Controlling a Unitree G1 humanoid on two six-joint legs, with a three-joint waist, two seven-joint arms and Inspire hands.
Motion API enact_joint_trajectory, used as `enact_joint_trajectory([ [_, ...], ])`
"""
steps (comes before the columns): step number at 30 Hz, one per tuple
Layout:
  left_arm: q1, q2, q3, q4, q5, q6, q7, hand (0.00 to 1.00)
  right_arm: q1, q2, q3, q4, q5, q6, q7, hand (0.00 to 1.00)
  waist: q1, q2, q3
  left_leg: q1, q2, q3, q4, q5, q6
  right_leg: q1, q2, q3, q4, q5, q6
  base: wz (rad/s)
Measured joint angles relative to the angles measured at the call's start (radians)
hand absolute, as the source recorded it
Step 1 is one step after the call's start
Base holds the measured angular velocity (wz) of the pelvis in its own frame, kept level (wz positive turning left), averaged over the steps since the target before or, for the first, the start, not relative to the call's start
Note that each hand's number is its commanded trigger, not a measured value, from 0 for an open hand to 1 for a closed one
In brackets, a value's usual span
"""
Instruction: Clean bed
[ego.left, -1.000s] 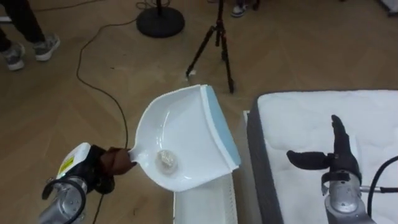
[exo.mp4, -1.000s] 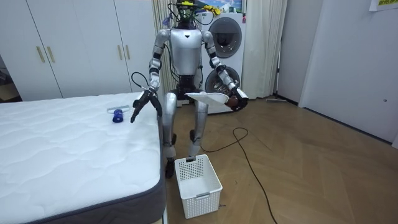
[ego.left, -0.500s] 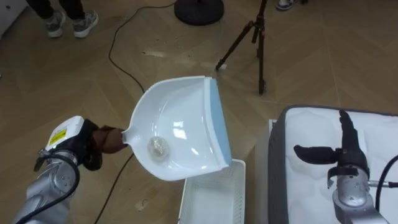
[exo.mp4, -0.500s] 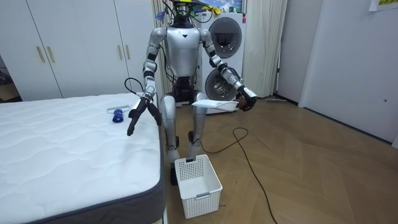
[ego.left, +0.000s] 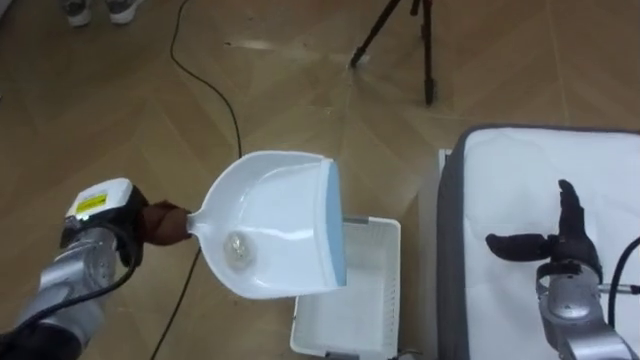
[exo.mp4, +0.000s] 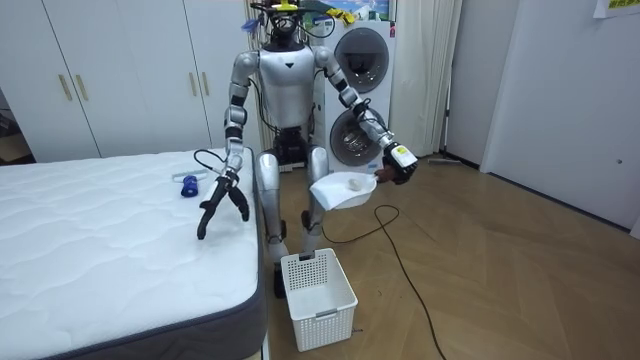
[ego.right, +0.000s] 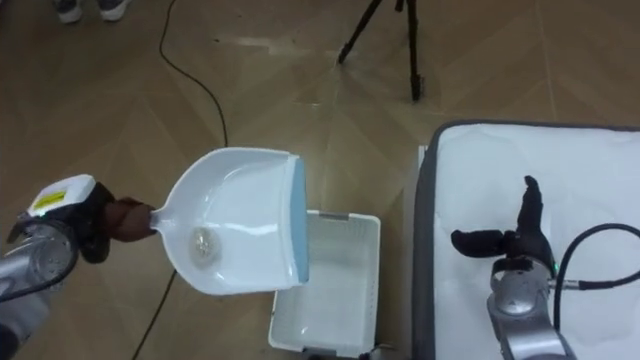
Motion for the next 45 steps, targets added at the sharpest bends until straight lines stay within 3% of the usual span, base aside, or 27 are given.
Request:
enact_joint_trajectory([
  [3,-0.044,0.033,-0.039,0.018,0.067,-0.010,-0.001,1.00,0.002,0.000,0.009,0.012,-0.002,-0.007,-0.004,0.00,-0.016,0.013,-0.0010,-0.012,0.000,0.018,-0.002,0.001,0.000,-0.027,-0.003,0.011,0.015,0.000,-0.001,-0.14],
  [7,-0.054,0.053,-0.045,0.022,0.085,-0.008,-0.001,1.00,0.004,0.001,0.038,0.012,-0.004,-0.009,-0.028,0.00,-0.039,0.029,-0.0005,-0.027,0.002,0.036,-0.006,0.001,0.000,-0.049,-0.002,0.023,0.017,0.000,-0.002,-0.15],
  [14,-0.070,0.055,-0.080,0.044,0.105,-0.004,-0.001,1.00,0.001,0.006,0.070,0.004,-0.032,-0.012,-0.075,0.00,-0.043,0.038,-0.0009,-0.053,0.006,0.060,-0.004,0.001,0.001,-0.088,-0.002,0.037,0.030,0.003,-0.006,-0.08],
  [20,-0.070,0.062,-0.122,0.052,0.108,0.016,-0.002,1.00,-0.001,0.010,0.100,0.004,-0.035,-0.013,-0.106,0.00,-0.061,0.063,-0.0003,-0.056,0.006,0.070,-0.004,0.002,0.003,-0.095,-0.005,0.038,0.033,0.007,-0.003,-0.03],
  [28,-0.094,0.063,-0.125,0.075,0.187,0.019,-0.015,1.00,0.001,0.011,0.115,0.004,-0.039,-0.021,-0.110,0.00,-0.072,0.064,-0.0001,-0.058,0.005,0.096,-0.004,0.004,0.006,-0.111,-0.015,0.038,0.049,0.011,-0.005,-0.08],
  [35,-0.161,0.065,-0.187,0.109,0.241,0.029,-0.054,1.00,0.001,0.012,0.125,0.004,-0.040,-0.022,-0.131,0.00,-0.069,0.067,0.0014,-0.062,0.005,0.104,-0.004,0.002,0.002,-0.118,-0.016,0.042,0.049,0.017,-0.003,-0.02],
  [45,-0.165,0.068,-0.190,0.117,0.301,0.067,-0.103,1.00,0.005,0.014,0.140,-0.007,-0.081,-0.021,-0.145,0.00,-0.064,0.074,-0.0004,-0.075,0.002,0.112,0.004,0.002,0.002,-0.144,-0.019,0.064,0.078,0.023,0.006,-0.02],
])
